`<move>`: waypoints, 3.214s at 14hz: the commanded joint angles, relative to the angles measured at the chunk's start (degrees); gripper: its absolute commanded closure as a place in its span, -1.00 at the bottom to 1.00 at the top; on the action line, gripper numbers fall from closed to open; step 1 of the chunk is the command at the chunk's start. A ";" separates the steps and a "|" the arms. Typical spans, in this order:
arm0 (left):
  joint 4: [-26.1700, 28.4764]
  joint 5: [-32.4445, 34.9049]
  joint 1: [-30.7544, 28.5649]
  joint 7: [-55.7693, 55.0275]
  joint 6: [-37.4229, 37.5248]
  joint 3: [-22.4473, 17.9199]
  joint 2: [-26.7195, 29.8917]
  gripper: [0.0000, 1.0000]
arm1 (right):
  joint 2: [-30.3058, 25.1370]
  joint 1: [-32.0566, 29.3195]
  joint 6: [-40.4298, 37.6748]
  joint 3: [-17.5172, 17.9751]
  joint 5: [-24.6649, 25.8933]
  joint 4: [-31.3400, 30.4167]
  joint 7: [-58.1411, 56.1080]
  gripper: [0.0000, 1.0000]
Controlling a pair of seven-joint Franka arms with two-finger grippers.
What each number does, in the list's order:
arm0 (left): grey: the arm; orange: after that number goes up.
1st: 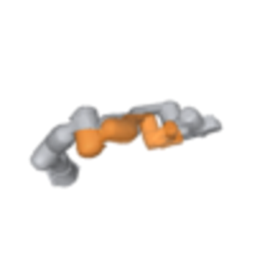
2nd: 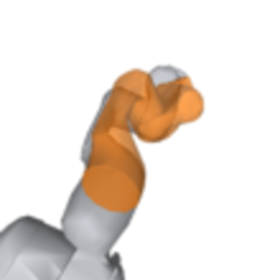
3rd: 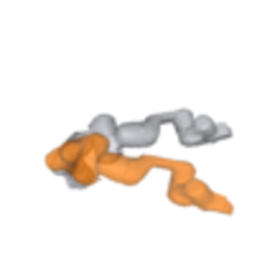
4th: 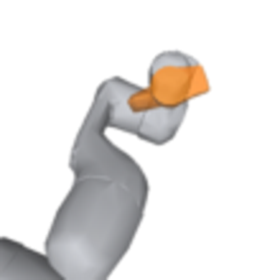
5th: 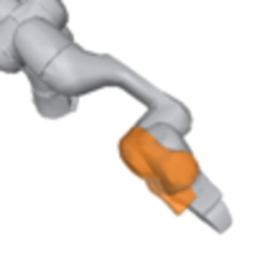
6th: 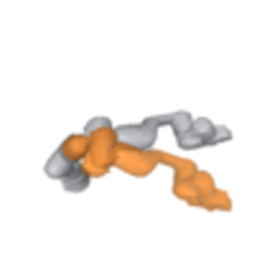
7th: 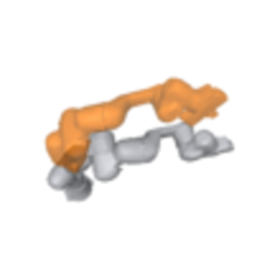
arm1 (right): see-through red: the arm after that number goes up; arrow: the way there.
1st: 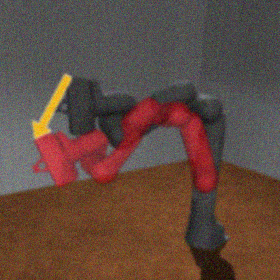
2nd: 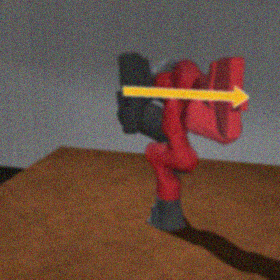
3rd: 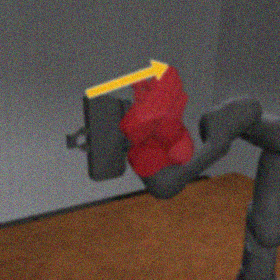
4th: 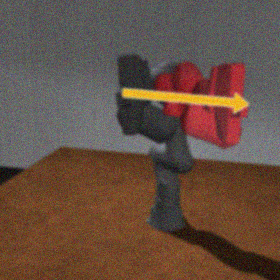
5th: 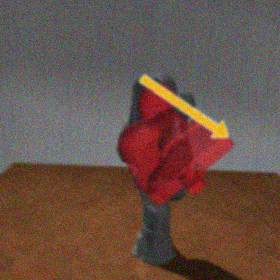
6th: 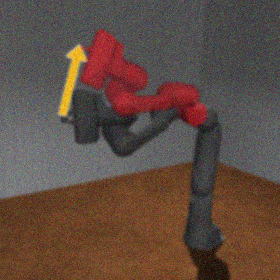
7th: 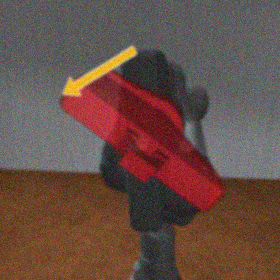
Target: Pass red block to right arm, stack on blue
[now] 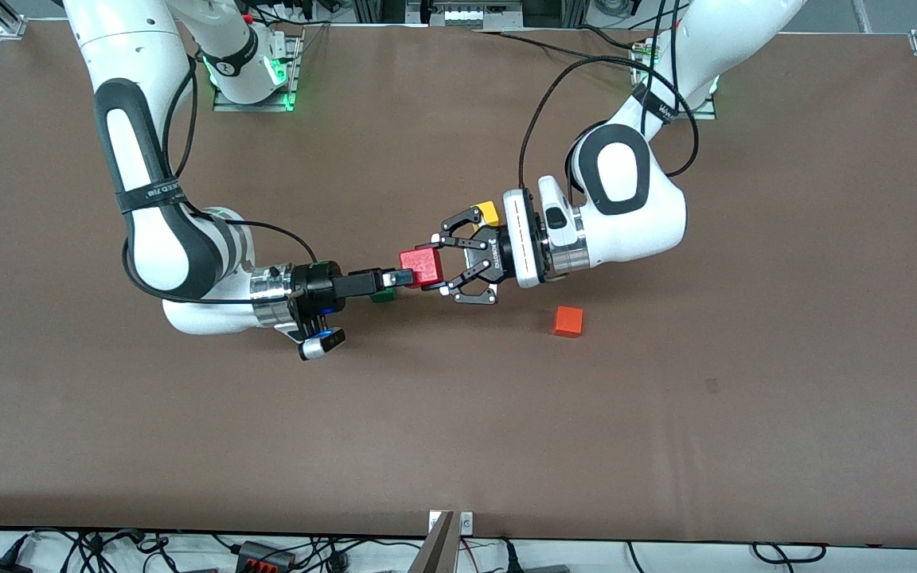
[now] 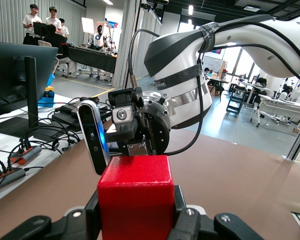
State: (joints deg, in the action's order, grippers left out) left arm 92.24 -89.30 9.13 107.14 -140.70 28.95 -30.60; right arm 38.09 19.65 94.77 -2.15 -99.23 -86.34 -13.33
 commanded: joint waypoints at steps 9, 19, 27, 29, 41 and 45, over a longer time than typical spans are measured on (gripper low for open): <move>0.05 -2.64 0.19 2.37 -1.42 0.41 0.19 0.85 | 0.67 1.27 -0.46 -0.13 -0.44 1.61 0.15 0.97; 0.22 -2.37 0.01 1.58 1.30 0.41 0.27 -1.00 | 0.32 0.83 -0.46 -0.66 3.59 1.79 0.06 1.00; 0.31 4.72 -5.08 1.14 9.92 -0.29 0.10 -1.00 | -1.35 0.74 -0.37 -4.26 29.31 5.65 0.85 1.00; -0.04 8.86 -6.84 0.26 13.50 -0.38 -1.04 -1.00 | -2.22 0.74 -0.02 -4.96 40.20 6.01 0.94 1.00; -0.66 48.40 -16.69 -28.27 29.33 -3.54 -2.89 -1.00 | -11.72 2.32 0.33 -9.71 97.44 -5.59 10.77 1.00; -0.57 66.76 -16.78 -45.58 30.66 -3.90 -2.89 -1.00 | -14.61 2.06 6.63 -12.08 100.63 -12.15 11.75 1.00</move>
State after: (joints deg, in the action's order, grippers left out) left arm 92.33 -28.70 -7.65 68.88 -111.71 25.15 -33.80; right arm 27.61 21.04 96.72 -12.81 0.04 -91.89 -2.58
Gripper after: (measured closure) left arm 0.000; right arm 0.445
